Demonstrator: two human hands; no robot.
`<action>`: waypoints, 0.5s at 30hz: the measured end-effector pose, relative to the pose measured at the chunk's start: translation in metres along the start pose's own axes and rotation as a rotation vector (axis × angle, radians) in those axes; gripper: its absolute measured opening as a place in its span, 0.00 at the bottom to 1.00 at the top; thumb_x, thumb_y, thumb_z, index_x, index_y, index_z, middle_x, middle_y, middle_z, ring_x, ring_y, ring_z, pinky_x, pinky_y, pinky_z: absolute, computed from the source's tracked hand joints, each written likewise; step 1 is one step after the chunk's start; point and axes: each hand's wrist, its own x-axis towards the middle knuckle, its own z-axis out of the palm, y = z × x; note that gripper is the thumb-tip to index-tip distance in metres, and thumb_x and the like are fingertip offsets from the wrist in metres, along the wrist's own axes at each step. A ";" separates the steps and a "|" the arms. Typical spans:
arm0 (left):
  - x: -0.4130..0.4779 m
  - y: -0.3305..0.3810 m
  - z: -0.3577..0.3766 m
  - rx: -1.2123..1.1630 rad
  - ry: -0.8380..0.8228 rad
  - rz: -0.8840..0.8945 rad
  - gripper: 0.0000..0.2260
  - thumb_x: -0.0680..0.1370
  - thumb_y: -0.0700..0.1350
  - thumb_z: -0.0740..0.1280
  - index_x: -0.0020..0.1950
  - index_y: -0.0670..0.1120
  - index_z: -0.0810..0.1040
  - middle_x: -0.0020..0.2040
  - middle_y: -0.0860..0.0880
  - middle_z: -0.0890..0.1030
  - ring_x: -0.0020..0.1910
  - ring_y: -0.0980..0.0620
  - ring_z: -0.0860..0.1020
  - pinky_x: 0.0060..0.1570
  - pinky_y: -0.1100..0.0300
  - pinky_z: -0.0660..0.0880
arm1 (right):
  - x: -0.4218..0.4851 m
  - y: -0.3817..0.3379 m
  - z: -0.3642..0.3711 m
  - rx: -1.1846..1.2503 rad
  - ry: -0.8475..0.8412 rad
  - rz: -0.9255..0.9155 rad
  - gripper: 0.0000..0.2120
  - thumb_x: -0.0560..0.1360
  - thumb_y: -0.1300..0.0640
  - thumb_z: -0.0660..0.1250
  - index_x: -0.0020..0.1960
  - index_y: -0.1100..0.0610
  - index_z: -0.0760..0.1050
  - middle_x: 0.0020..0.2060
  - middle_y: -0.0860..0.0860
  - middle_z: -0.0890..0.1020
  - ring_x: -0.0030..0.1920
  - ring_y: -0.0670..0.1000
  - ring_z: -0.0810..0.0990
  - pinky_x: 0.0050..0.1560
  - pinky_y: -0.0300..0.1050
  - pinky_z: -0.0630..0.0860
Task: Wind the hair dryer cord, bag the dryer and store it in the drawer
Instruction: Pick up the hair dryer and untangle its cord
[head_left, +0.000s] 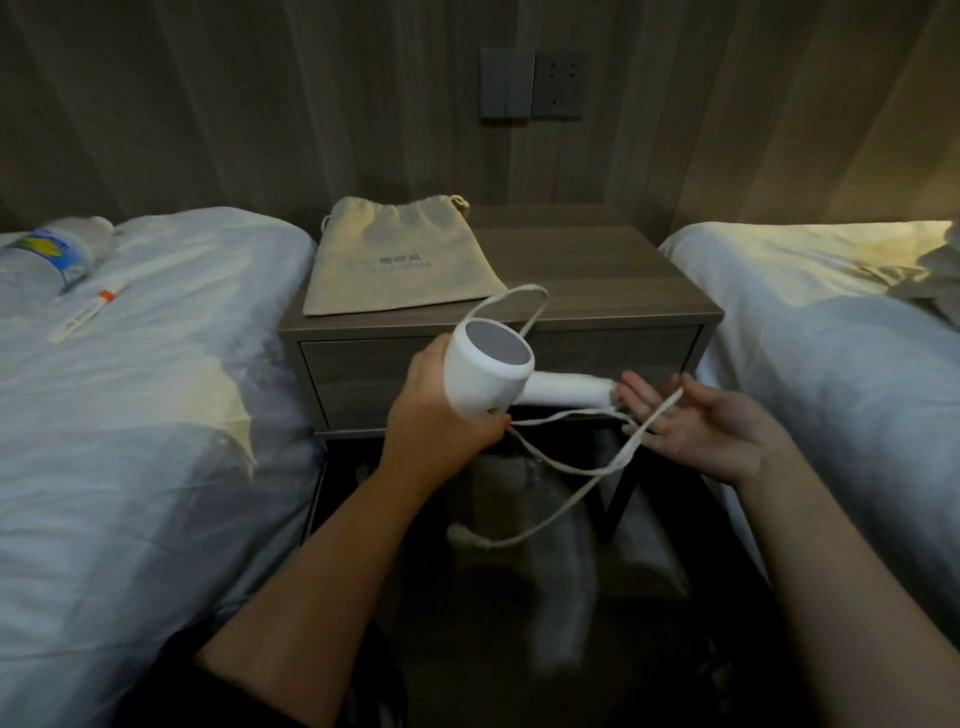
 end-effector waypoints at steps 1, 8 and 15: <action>0.001 0.000 -0.001 0.036 -0.008 0.036 0.40 0.60 0.47 0.76 0.69 0.45 0.66 0.64 0.46 0.73 0.62 0.50 0.73 0.59 0.56 0.74 | 0.001 0.000 -0.002 -0.042 -0.036 -0.020 0.23 0.45 0.65 0.83 0.33 0.55 0.75 0.52 0.58 0.84 0.52 0.56 0.82 0.41 0.66 0.78; 0.009 -0.009 -0.008 0.453 -0.175 0.302 0.35 0.61 0.55 0.72 0.66 0.47 0.68 0.59 0.44 0.76 0.55 0.44 0.76 0.50 0.46 0.76 | 0.002 0.007 0.010 0.025 -0.050 -0.158 0.26 0.46 0.69 0.81 0.43 0.63 0.79 0.36 0.58 0.85 0.36 0.53 0.86 0.38 0.54 0.83; 0.008 -0.018 -0.008 0.268 -0.143 0.172 0.36 0.62 0.53 0.72 0.69 0.47 0.67 0.63 0.46 0.74 0.60 0.48 0.73 0.54 0.51 0.75 | -0.011 -0.001 0.016 -0.396 0.038 -0.340 0.09 0.74 0.65 0.61 0.43 0.56 0.79 0.27 0.51 0.73 0.21 0.44 0.71 0.20 0.35 0.70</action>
